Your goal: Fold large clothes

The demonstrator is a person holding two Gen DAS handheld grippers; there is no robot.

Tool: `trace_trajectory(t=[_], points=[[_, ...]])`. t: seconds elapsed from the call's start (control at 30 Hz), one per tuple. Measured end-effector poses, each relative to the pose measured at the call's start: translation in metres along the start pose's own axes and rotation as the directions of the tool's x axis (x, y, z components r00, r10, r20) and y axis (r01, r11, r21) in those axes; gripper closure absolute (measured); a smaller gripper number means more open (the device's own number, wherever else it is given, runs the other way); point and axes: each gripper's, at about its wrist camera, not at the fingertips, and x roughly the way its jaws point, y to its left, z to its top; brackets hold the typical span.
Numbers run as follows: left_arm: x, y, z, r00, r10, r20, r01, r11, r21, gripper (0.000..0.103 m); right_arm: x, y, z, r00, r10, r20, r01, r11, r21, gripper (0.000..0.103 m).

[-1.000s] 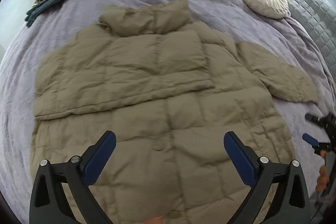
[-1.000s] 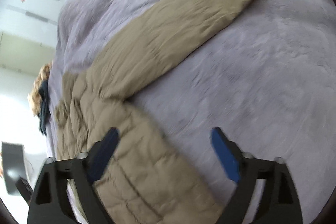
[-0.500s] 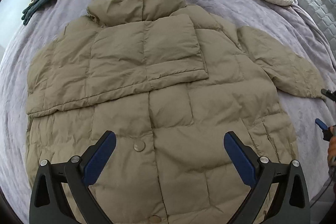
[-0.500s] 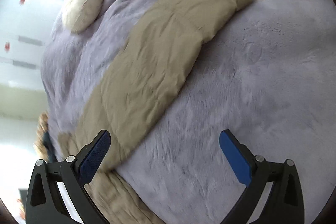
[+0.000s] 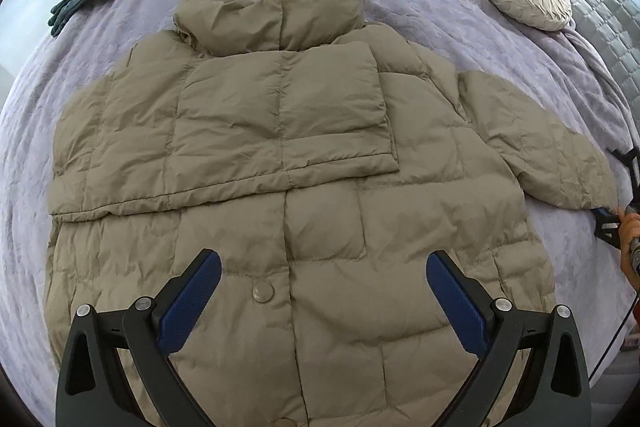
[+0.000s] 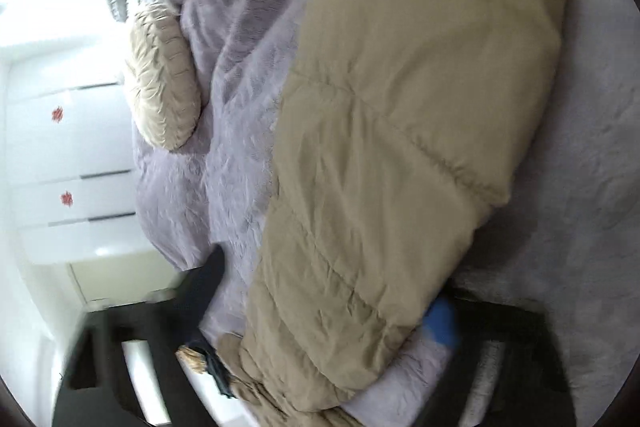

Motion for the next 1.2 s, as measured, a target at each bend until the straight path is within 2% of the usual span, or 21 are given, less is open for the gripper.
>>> trace_trajectory(t=[0.07, 0.1, 0.13, 0.17, 0.27, 0.37, 0.5, 0.63, 0.77, 0.87, 0.93, 1.07, 1.2], points=[[0.0, 0.001, 0.002, 1.0, -0.012, -0.003, 0.012, 1.0, -0.006, 0.0, 0.005, -0.003, 0.0, 1.0, 0.0, -0.021, 0.001, 0.999, 0.036, 0.061], [0.0, 0.002, 0.003, 1.0, -0.016, -0.001, 0.016, 1.0, -0.008, 0.0, 0.008, -0.006, 0.0, 0.999, 0.021, -0.034, -0.019, 0.998, 0.06, 0.07], [-0.001, 0.002, 0.004, 1.0, -0.017, 0.003, 0.017, 1.0, -0.008, 0.0, 0.01, -0.007, 0.0, 0.998, 0.037, -0.043, -0.034, 0.997, 0.073, 0.09], [-0.002, 0.003, 0.005, 1.0, -0.014, 0.009, 0.014, 1.0, -0.006, 0.0, 0.009, -0.007, -0.001, 0.998, 0.042, -0.047, -0.039, 0.996, 0.078, 0.096], [-0.008, 0.008, 0.011, 0.999, 0.003, 0.04, -0.003, 1.0, 0.01, 0.0, 0.008, 0.005, -0.006, 0.994, 0.09, -0.059, -0.088, 0.995, 0.036, 0.097], [-0.016, 0.019, 0.018, 0.996, 0.019, 0.082, -0.02, 1.0, 0.011, 0.0, 0.003, 0.033, -0.018, 0.986, 0.14, -0.094, -0.146, 0.988, -0.058, 0.097], [-0.026, 0.043, 0.029, 0.991, 0.034, 0.129, -0.032, 0.999, -0.022, 0.0, 0.004, 0.086, -0.054, 0.963, 0.206, -0.173, -0.237, 0.954, -0.185, 0.097], [-0.035, 0.072, 0.035, 0.986, 0.052, 0.16, -0.039, 0.996, -0.085, 0.0, 0.018, 0.14, -0.102, 0.945, 0.206, -0.255, -0.286, 0.897, -0.337, 0.097], [-0.041, 0.105, 0.031, 0.983, 0.071, 0.167, -0.047, 0.988, -0.147, 0.0, 0.041, 0.196, -0.172, 0.927, 0.159, -0.34, -0.324, 0.796, -0.512, 0.097], [-0.043, 0.131, 0.026, 0.98, 0.099, 0.175, -0.065, 0.98, -0.187, 0.0, 0.065, 0.234, -0.248, 0.919, 0.072, -0.388, -0.338, 0.651, -0.679, 0.097], [-0.042, 0.145, 0.023, 0.978, 0.11, 0.177, -0.072, 0.975, -0.211, 0.0, 0.081, 0.244, -0.296, 0.911, 0.007, -0.413, -0.346, 0.559, -0.754, 0.097], [-0.04, 0.173, 0.016, 0.977, 0.119, 0.177, -0.069, 0.962, -0.263, 0.0, 0.136, 0.232, -0.395, 0.887, -0.17, -0.429, -0.335, 0.402, -0.852, 0.097], [-0.033, 0.195, 0.007, 0.979, 0.122, 0.163, -0.067, 0.949, -0.308, 0.0, 0.184, 0.199, -0.451, 0.881, -0.328, -0.341, -0.251, 0.287, -0.924, 0.097]])
